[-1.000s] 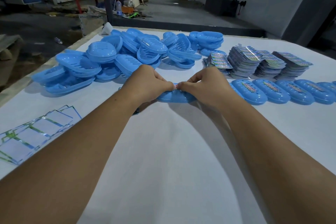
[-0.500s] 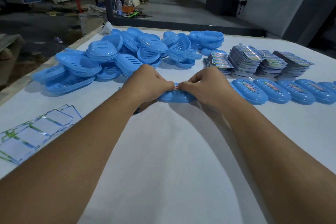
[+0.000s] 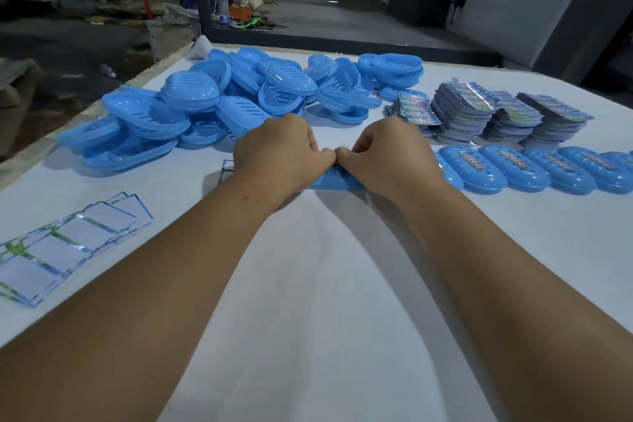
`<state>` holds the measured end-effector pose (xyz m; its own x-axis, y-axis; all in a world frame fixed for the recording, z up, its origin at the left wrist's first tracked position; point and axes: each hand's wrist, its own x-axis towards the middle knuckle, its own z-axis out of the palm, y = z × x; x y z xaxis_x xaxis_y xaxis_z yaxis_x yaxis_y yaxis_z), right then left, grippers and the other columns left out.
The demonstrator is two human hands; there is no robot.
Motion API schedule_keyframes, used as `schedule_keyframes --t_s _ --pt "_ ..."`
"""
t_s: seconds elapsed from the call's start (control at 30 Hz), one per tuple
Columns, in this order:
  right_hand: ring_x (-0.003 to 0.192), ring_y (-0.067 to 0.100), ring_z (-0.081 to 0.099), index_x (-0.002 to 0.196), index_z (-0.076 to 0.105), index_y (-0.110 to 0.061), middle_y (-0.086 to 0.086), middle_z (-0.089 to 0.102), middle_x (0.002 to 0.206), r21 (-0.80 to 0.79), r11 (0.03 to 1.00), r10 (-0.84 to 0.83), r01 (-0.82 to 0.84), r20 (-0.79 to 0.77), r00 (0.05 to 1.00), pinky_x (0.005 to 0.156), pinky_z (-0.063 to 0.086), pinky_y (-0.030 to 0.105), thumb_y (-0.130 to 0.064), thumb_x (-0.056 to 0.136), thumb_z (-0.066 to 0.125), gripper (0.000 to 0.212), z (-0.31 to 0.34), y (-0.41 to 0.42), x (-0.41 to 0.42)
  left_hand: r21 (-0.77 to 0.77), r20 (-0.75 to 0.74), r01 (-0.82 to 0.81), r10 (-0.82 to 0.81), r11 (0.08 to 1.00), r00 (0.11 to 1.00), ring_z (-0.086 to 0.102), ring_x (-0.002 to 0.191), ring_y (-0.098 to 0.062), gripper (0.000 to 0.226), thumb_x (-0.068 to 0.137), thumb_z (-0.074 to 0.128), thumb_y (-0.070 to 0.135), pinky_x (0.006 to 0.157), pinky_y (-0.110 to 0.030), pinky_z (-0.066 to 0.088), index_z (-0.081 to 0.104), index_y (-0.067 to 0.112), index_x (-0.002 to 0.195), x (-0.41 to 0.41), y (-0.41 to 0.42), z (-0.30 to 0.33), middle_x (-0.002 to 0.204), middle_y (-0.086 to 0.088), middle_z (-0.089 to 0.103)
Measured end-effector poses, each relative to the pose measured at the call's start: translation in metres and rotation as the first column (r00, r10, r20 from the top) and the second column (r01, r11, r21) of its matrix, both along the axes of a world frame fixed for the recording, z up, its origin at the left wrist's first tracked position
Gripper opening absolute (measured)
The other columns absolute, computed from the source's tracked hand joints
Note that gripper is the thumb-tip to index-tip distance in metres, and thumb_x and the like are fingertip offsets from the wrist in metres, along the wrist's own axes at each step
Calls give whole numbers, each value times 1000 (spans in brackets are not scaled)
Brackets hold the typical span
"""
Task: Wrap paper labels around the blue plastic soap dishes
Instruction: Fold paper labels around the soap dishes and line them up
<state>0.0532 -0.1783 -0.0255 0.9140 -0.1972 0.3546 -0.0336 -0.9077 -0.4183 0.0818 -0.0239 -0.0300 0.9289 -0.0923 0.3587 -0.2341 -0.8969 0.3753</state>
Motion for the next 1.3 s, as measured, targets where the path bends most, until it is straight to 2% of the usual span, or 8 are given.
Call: schedule_keyframes --t_s 0.3,0.43,0.57,0.73,0.9,0.97,1.07,1.3 --pt "80 22 61 64 65 -17 2 69 73 -32 999 8 -7 14 1000 65 50 33 -46 80 70 33 1 0 -1 56 84 0 -5 998 996 54 75 -21 33 78 62 62 63 -31 36 56 29 76 -2 -1 0 68 13 49" --pt "71 13 58 65 61 -20 -8 64 67 131 991 16 -16 6 1000 55 40 28 -43 80 73 30 0 -5 0 -27 63 -15 16 1000 998 52 79 -19 31 81 63 63 65 -32 34 57 33 87 -2 3 0 73 12 47" --pt "74 12 60 82 66 -21 -12 65 75 278 960 2 -27 90 996 63 45 25 -22 89 60 10 5 -18 2 -188 63 -44 57 981 996 57 82 -23 22 92 53 53 67 -33 37 58 32 90 3 12 2 79 9 58" --pt "89 10 65 104 71 -25 -10 70 99 313 915 237 -254 91 967 89 53 30 -11 88 61 23 3 -11 -5 -174 118 -50 71 983 991 58 77 -24 17 98 49 44 65 -34 37 57 30 91 3 15 1 79 5 63" --pt "112 -3 57 130 63 -35 -20 65 125 209 885 440 -417 -82 894 90 41 8 -40 69 59 62 0 3 -15 -180 132 -20 44 983 990 56 75 -23 17 96 51 45 65 -33 38 58 30 91 3 17 0 78 5 62" --pt "112 1 59 131 62 -36 -18 65 124 175 882 460 -438 -107 882 97 47 20 -37 72 67 59 0 5 -16 -185 131 -12 37 983 991 56 77 -24 17 94 52 46 66 -34 39 58 31 90 4 17 -1 79 5 62" --pt "110 12 60 133 58 -40 -19 65 121 69 916 400 -395 -117 909 101 48 39 -41 77 72 58 2 7 -17 -197 122 -19 44 980 992 55 79 -25 18 92 54 49 67 -34 38 58 32 87 5 17 -2 80 4 60" --pt "122 30 56 139 51 -35 0 56 134 -200 978 13 -49 -178 984 101 43 46 -66 80 55 66 4 -5 -14 -174 113 -37 58 984 992 52 76 -22 17 93 55 48 66 -33 36 60 32 88 5 15 -3 71 10 51"
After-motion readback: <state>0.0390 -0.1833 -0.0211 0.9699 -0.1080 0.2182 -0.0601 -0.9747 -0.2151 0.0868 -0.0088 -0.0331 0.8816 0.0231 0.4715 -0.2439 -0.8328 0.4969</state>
